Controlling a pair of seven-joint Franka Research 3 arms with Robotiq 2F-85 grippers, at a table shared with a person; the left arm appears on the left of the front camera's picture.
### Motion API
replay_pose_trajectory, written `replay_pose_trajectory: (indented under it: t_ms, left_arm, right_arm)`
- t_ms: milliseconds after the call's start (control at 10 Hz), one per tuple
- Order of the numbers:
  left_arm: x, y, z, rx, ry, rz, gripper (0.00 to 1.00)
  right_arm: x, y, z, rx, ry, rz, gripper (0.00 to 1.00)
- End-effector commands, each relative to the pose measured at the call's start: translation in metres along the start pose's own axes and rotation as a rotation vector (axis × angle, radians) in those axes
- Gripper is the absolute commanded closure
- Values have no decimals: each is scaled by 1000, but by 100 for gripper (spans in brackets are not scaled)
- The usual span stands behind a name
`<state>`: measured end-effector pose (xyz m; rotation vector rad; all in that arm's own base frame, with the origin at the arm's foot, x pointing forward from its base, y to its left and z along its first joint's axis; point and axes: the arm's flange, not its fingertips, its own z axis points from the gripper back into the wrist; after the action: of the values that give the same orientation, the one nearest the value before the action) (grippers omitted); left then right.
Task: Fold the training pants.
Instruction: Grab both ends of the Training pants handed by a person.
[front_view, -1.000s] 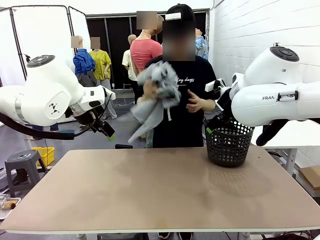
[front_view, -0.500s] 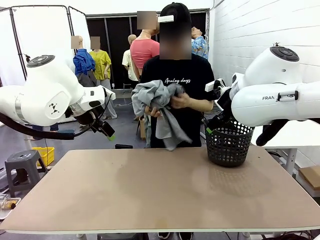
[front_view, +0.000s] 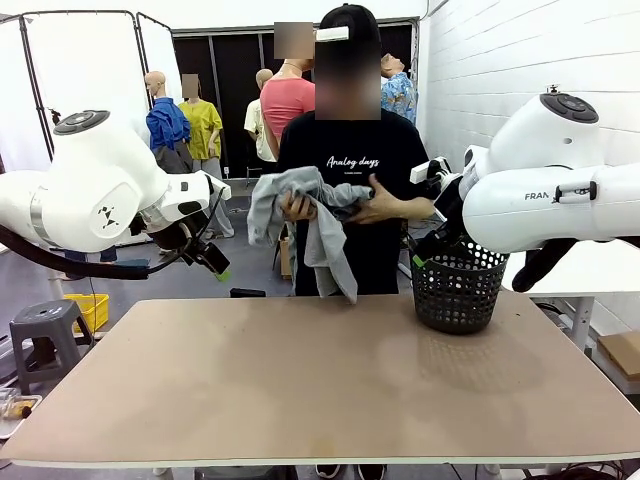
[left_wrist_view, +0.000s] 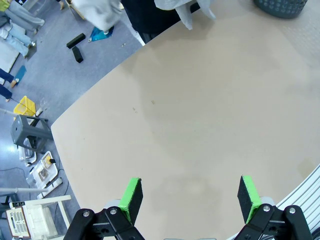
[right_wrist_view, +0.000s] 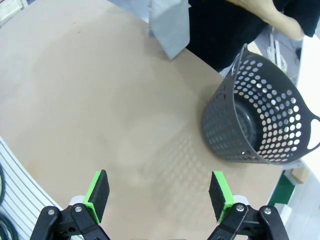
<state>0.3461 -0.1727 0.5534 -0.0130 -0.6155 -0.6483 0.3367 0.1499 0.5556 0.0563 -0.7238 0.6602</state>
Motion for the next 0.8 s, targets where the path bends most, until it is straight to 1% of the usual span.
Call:
replay_pose_trajectory:
  t_ms: [0, 700]
  left_arm:
    - [-1, 1, 0, -1, 1, -4, 0]
    - [-1, 1, 0, -1, 1, -4, 0]
  right_arm:
    - [0, 0, 0, 0, 0, 0, 0]
    - [0, 0, 0, 0, 0, 0, 0]
